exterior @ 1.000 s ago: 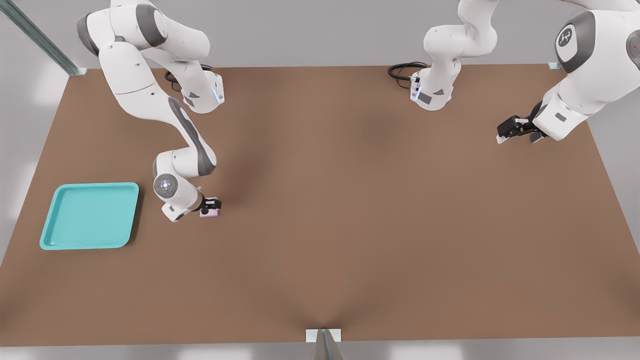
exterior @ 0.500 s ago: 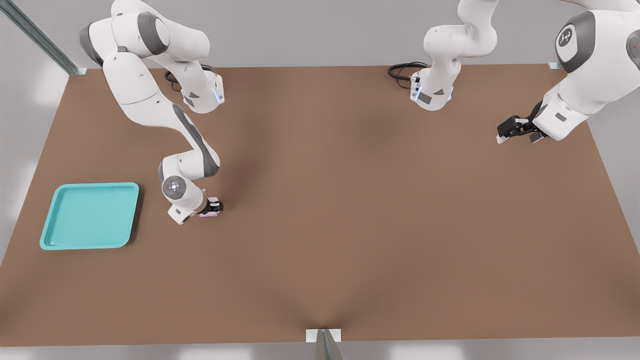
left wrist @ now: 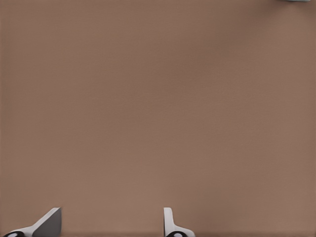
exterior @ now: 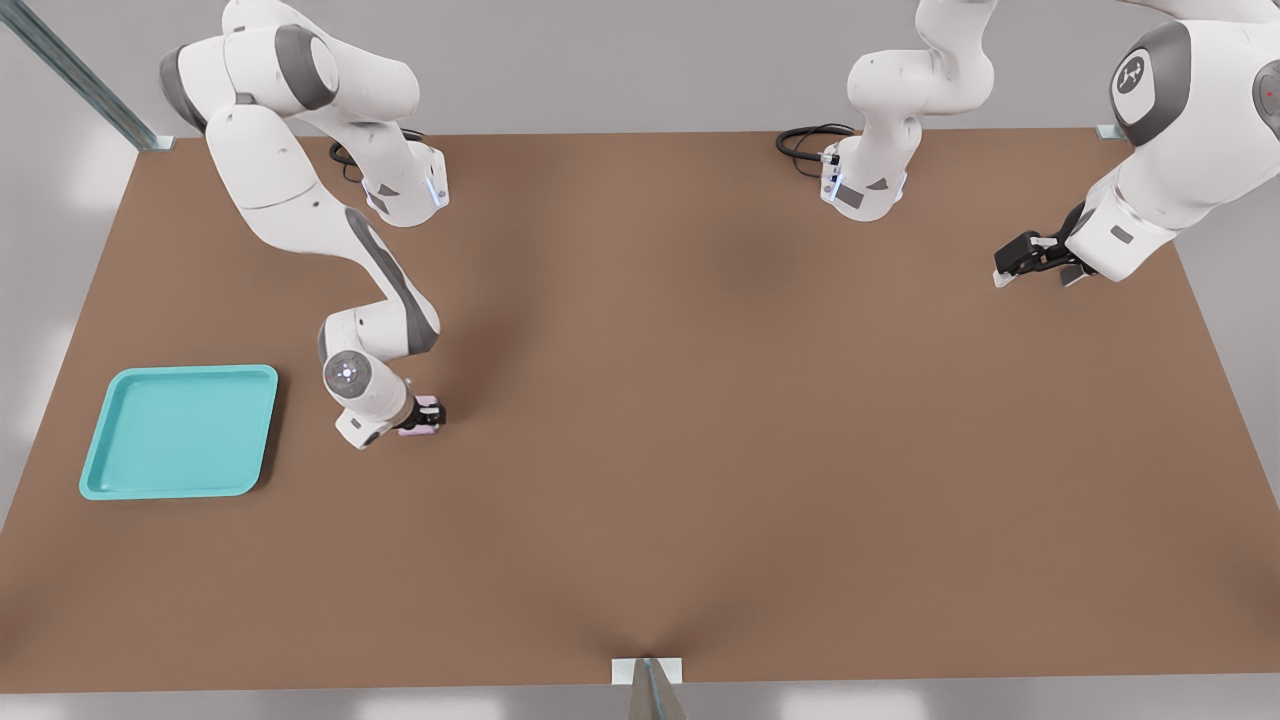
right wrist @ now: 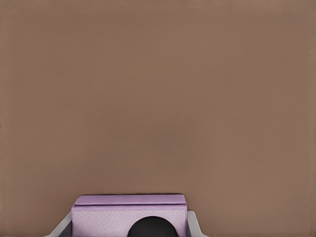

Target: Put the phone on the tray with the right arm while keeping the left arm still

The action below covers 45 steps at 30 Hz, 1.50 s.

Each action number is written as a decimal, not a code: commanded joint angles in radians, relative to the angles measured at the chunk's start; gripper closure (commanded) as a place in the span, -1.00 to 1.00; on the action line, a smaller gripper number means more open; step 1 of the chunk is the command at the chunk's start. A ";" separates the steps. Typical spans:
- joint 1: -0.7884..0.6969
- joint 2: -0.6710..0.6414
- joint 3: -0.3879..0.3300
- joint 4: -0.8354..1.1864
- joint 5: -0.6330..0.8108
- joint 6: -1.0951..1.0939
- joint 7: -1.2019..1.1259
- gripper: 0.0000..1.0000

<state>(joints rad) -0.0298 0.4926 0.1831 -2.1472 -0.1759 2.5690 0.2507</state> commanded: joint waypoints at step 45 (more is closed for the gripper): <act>0.142 -0.462 -0.307 0.570 0.139 -0.954 -0.281 -1.00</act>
